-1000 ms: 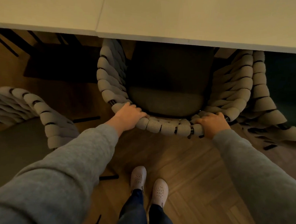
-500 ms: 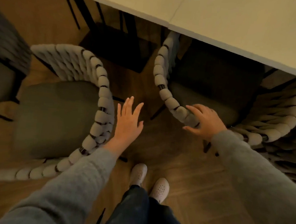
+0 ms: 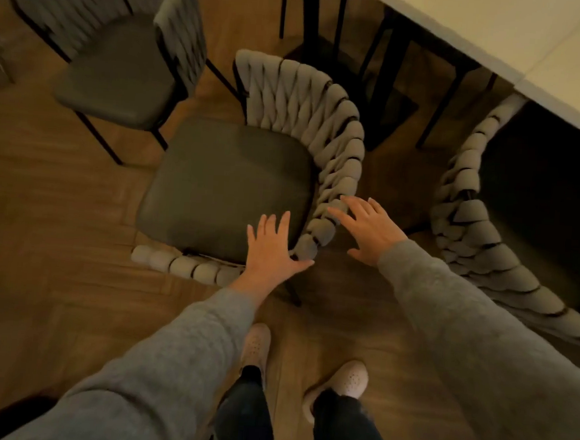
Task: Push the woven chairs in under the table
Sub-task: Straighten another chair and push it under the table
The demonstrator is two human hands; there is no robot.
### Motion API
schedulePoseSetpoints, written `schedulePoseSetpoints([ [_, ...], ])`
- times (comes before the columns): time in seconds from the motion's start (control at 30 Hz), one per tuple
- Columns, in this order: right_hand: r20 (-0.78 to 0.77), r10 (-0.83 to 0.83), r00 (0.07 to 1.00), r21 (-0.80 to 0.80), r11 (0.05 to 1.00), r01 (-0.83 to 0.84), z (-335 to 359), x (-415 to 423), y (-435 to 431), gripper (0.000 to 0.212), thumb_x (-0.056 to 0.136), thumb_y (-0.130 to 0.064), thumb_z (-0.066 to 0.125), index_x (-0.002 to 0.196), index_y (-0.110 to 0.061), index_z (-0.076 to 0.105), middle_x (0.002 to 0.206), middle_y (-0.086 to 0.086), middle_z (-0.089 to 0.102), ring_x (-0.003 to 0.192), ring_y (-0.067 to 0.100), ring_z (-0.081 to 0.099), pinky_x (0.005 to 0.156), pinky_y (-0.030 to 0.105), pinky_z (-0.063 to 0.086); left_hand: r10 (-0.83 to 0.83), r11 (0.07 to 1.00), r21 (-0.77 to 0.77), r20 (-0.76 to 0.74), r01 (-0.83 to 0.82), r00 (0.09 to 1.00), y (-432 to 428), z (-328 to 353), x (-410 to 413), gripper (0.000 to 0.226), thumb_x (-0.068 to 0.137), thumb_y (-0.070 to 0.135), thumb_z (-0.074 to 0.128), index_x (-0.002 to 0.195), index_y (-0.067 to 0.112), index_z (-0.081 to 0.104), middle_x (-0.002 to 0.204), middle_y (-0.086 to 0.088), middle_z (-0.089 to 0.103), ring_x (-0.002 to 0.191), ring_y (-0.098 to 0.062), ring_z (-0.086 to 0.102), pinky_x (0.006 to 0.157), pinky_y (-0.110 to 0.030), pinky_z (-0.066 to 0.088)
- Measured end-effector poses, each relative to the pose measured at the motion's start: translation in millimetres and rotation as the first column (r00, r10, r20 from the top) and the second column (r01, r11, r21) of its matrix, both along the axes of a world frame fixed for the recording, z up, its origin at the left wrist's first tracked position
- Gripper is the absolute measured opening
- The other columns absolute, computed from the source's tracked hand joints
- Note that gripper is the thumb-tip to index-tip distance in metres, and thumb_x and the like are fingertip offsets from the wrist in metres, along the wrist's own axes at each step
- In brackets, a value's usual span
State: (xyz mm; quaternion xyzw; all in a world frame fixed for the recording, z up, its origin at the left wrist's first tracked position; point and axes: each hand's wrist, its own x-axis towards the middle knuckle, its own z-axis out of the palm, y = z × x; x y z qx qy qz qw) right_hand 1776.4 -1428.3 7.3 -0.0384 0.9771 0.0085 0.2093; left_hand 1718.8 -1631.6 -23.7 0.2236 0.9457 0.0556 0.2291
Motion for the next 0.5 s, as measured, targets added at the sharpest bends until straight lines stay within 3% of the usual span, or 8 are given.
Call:
schedulePoseSetpoints([
  [0.1,0.114,0.070,0.991,0.117,0.990,-0.084,-9,-24,-25,0.098,0.088,-0.028,0.068,0.155,-0.027,-0.004,0.163,0.010,-0.004,0.150,0.029,-0.002,0.120,0.048,0.001,-0.049,0.997,-0.052,0.182,0.059,0.982,-20,-11,-10,0.111,0.072,0.076,0.059,0.154,0.019,0.010,0.152,-0.009,0.032,0.141,-0.031,0.027,0.114,-0.051,0.025],
  [0.23,0.186,0.146,0.972,0.230,0.955,-0.188,-24,-55,-33,0.085,0.092,-0.019,0.062,0.155,-0.025,0.005,0.163,0.010,0.006,0.150,0.028,0.002,0.121,0.050,0.007,-0.101,0.994,-0.021,0.263,0.110,0.959,-22,-24,-5,0.094,0.078,0.068,0.062,0.149,0.018,0.026,0.135,-0.006,0.051,0.120,-0.028,0.052,0.094,-0.042,0.048],
  [0.4,0.194,0.259,0.946,0.326,0.892,-0.311,-28,-89,-7,0.067,0.091,-0.021,0.062,0.149,-0.026,0.030,0.158,0.004,0.024,0.148,0.027,0.011,0.120,0.051,0.008,0.068,0.995,0.063,0.212,-0.084,0.975,22,-38,-1,0.078,0.085,0.055,0.063,0.146,0.018,0.030,0.119,-0.004,0.060,0.101,-0.027,0.063,0.070,-0.036,0.050],
  [0.5,0.077,0.315,0.946,0.282,0.903,-0.324,-47,-93,1,0.049,0.090,-0.024,0.062,0.137,-0.026,0.046,0.147,0.003,0.043,0.142,0.028,0.027,0.120,0.052,0.008,0.079,0.995,0.050,0.073,-0.083,0.994,30,-46,-1,0.049,0.090,0.042,0.058,0.132,0.022,0.046,0.104,-0.003,0.066,0.086,-0.026,0.064,0.061,-0.033,0.046],
])
